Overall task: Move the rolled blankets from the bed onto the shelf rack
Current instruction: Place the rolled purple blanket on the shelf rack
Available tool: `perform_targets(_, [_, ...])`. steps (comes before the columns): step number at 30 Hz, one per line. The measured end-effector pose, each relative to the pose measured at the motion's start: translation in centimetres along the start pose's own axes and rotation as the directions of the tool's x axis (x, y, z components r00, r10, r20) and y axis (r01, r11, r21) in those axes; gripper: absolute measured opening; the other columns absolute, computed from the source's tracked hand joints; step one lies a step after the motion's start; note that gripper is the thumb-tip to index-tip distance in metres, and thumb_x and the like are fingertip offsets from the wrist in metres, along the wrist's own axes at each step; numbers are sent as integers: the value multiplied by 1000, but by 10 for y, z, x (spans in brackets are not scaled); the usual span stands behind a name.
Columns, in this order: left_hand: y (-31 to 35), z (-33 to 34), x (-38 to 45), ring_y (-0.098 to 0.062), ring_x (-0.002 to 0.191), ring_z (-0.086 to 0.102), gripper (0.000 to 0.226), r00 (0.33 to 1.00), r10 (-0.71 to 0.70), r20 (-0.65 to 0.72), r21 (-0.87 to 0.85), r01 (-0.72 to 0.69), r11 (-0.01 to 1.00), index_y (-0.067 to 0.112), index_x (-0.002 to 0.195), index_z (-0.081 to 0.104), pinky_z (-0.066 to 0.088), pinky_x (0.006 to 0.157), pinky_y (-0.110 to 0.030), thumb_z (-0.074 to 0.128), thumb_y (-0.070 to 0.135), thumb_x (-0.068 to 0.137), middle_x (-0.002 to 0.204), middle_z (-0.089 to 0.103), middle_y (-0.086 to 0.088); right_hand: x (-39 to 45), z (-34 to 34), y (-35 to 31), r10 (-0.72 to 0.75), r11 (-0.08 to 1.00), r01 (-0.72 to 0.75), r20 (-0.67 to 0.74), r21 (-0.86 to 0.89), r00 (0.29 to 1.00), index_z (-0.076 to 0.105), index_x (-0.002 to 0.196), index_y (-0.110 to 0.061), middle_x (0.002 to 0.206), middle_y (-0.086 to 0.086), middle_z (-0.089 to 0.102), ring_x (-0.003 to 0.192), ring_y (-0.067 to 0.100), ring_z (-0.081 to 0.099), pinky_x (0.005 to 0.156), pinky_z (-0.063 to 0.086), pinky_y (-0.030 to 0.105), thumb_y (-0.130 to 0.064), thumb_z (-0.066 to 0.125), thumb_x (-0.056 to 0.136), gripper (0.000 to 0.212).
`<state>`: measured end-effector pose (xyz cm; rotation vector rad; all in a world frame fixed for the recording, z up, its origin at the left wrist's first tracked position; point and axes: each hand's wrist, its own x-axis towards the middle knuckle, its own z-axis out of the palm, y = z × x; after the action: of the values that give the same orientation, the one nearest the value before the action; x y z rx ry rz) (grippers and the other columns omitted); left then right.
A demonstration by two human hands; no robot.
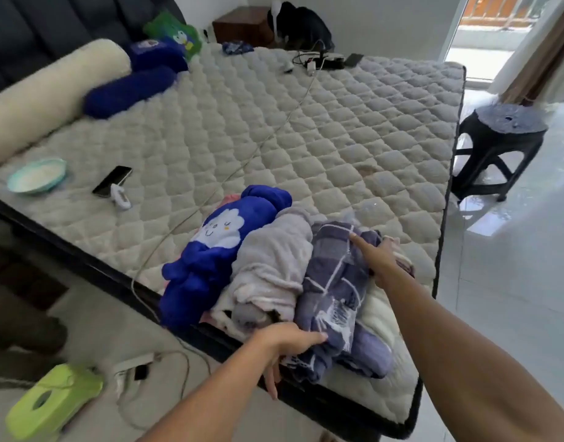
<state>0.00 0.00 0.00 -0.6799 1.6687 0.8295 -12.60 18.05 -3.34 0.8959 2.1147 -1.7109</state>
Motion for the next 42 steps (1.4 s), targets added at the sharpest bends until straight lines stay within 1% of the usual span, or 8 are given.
perform_targets(6, [-28,14,11,-24,91,62,35,984,173,36,-492,-134,860,18,109,55,48,98,-56,69,38,84,108,59,-2,0,5,6,36,992,-41,40,121,999,48,130,-4,124,11,56,112,32,54,91,45,39,-44,67,82,65])
perform_targets(13, [-47,31,6,-31,116,56,61,961,270,-62,-627,-248,739,21,122,57,54,88,-47,73,53,73,135,53,-10,-55,2,17,-140,931,189,-172,311,975,58,103,-17,106,7,62,102,29,59,95,50,47,-36,61,85,27])
perform_targets(20, [-111,68,-25,-29,115,59,75,936,335,-108,-638,-323,699,21,130,54,55,81,-42,64,67,72,133,57,-9,-181,-6,31,-425,833,495,-288,246,858,58,103,-20,103,3,62,100,27,59,95,48,47,-39,63,83,28])
perform_targets(26, [-233,84,-74,-27,106,60,63,917,310,-249,-736,-388,554,17,117,58,53,83,-40,55,67,80,117,63,-8,-298,38,59,-590,771,596,-103,224,801,58,97,-16,96,4,62,92,24,59,89,50,44,-36,65,84,24])
perform_targets(30, [-340,80,-109,-22,89,65,62,886,159,-436,-798,-462,387,15,116,62,55,66,-32,60,64,79,110,68,-7,-374,101,82,-627,775,592,153,224,764,59,105,-10,99,5,62,95,24,60,83,48,38,-34,65,86,31])
perform_targets(34, [-451,73,-152,-14,59,66,35,767,-22,-641,-759,-629,171,15,92,65,53,47,-22,62,49,85,64,71,3,-463,180,101,-626,773,592,432,230,649,55,102,-14,103,6,64,94,22,62,77,51,37,-35,65,86,29])
perform_targets(40, [-601,78,-192,-15,68,63,33,608,-351,-712,-650,-760,3,18,80,62,57,69,-31,66,51,82,86,67,-4,-609,293,132,-666,640,692,689,333,284,57,112,-6,101,4,59,92,18,58,53,40,7,-28,66,87,35])
perform_targets(42, [-647,79,-204,-14,74,62,31,577,-426,-697,-612,-788,-65,22,83,62,55,64,-28,65,52,82,89,66,0,-656,334,145,-632,606,702,762,374,139,56,105,-7,99,4,57,90,18,56,58,41,11,-27,70,84,33])
